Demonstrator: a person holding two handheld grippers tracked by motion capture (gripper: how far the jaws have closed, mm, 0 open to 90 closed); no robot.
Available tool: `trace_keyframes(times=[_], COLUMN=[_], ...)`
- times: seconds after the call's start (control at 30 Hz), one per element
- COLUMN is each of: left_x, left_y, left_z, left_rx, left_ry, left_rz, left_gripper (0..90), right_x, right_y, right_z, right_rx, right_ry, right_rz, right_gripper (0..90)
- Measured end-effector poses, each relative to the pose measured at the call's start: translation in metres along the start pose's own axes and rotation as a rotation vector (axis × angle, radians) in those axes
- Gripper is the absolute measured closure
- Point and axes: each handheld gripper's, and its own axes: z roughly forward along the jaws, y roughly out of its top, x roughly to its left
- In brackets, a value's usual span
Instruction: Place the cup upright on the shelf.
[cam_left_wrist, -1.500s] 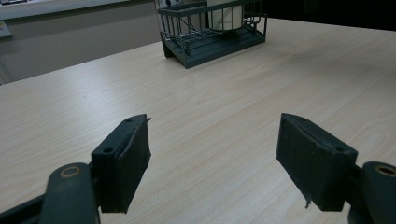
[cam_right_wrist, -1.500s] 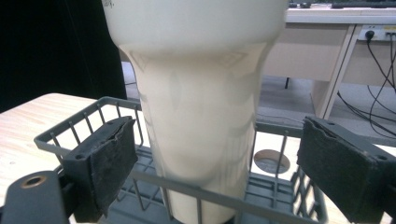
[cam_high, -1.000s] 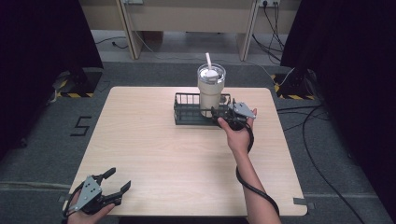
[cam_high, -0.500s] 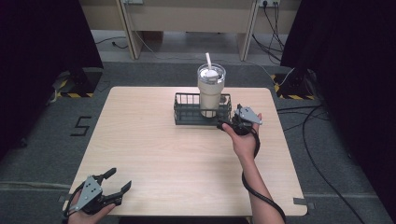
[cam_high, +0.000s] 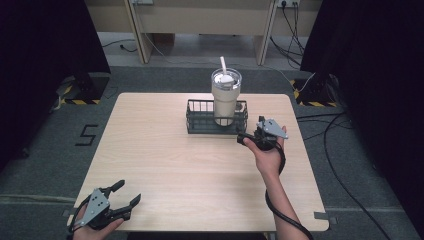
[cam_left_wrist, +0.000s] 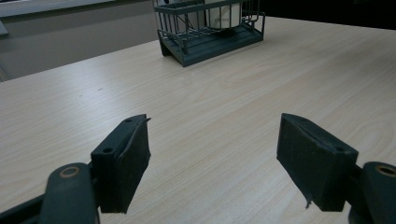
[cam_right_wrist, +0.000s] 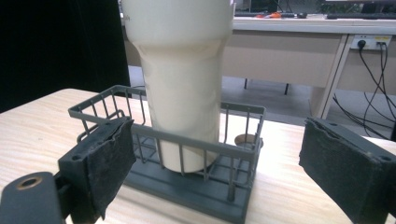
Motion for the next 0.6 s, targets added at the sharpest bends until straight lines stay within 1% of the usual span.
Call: trace_keyframes(times=[0.27, 0.47, 0.53, 0.6], left_x=[0.000, 0.000, 0.000, 0.000], left_y=[0.000, 0.000, 0.000, 0.001], left_z=[0.000, -0.001, -0.001, -0.001], left_rx=[0.002, 0.001, 0.000, -0.001], left_ry=[0.001, 0.003, 0.003, 0.004], left_rz=[0.003, 0.004, 0.005, 0.006], left_gripper=[24.9, 24.8, 24.8, 24.8], right_x=[-0.004, -0.007, -0.009, -0.010], right_y=[-0.005, -0.012, -0.015, -0.017], right_z=[-0.018, -0.028, -0.032, -0.034], right_rx=[0.001, 0.018, 0.022, 0.026], right_ry=[-0.004, -0.010, -0.019, -0.022], right_rz=[-0.005, -0.006, -0.011, 0.001], right_gripper=[11.3, 11.4, 11.5, 11.6])
